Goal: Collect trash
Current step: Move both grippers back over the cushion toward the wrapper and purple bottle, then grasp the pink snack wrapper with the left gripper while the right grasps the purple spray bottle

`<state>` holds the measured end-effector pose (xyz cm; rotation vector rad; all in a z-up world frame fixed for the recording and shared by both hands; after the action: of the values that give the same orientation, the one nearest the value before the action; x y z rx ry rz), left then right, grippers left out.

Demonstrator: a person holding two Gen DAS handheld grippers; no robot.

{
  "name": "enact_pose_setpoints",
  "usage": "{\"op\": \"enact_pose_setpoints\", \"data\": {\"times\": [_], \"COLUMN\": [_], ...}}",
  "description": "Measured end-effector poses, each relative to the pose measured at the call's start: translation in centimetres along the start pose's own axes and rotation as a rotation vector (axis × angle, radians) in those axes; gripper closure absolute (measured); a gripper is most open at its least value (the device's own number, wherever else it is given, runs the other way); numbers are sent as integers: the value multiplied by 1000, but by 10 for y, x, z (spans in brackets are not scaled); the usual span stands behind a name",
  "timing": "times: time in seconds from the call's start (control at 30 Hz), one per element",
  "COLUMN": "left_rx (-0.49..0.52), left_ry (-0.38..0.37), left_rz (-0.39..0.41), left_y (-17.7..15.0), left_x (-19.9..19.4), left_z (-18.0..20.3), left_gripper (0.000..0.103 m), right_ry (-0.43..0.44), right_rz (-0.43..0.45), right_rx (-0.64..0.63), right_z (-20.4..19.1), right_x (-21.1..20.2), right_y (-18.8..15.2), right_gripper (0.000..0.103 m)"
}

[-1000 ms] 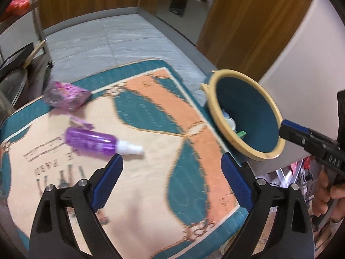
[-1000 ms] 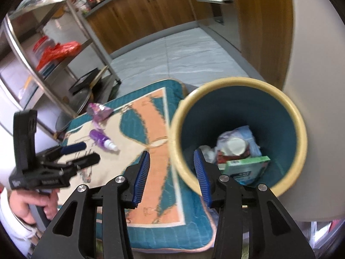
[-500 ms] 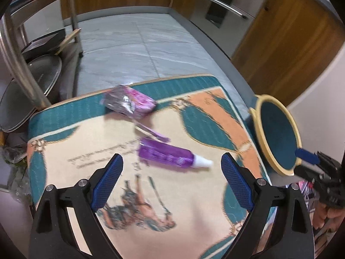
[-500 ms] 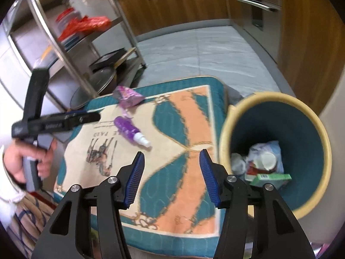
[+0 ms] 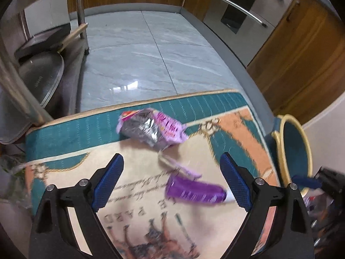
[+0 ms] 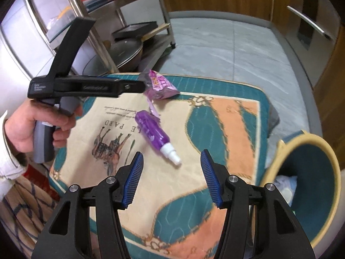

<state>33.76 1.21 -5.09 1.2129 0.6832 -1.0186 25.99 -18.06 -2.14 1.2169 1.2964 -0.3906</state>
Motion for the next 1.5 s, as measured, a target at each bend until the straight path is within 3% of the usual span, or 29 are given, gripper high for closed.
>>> {"op": "enact_pose_setpoints", "data": {"times": [0.13, 0.43, 0.53, 0.6, 0.7, 1.03, 1.33, 1.5], "left_rx": [-85, -223, -222, -226, -226, -168, -206, -188], "left_ry": [-27, -91, -75, -61, -57, -45, -46, -37], "left_rz": [-7, -26, -29, -49, -40, 75, 77, 79], "left_y": [16, 33, 35, 35, 36, 45, 29, 22], "left_x": [21, 60, 69, 74, 68, 4, -25, -36], "left_z": [-8, -24, -25, -28, -29, -34, -73, -83], "left_gripper": [19, 40, 56, 85, 97, 101, 101, 101], "right_ry": [41, 36, 32, 17, 3, 25, -23, -38], "right_rz": [-7, -18, -29, -37, -42, -79, -124, -151], "right_rx": [47, 98, 105, 92, 80, -10, -176, -202], "right_z": [6, 23, 25, 24, 23, -3, -34, -40], "right_x": [9, 16, 20, 23, 28, 67, 107, 128], "right_y": [8, 7, 5, 4, 5, 16, 25, 27], "right_gripper": [46, 46, 46, 46, 46, 46, 46, 46]}}
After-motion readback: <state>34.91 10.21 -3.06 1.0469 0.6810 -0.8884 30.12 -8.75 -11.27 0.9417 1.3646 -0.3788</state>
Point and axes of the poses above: each gripper's, at about its wrist camera, not at the fingertips, and x roughly the way its jaws point, z to its right, y to its top, the point moved 2 cm from there along x, roughly the way its jaws point, and after that the axes turned 2 degrees about -z, right-handed, at the moved point
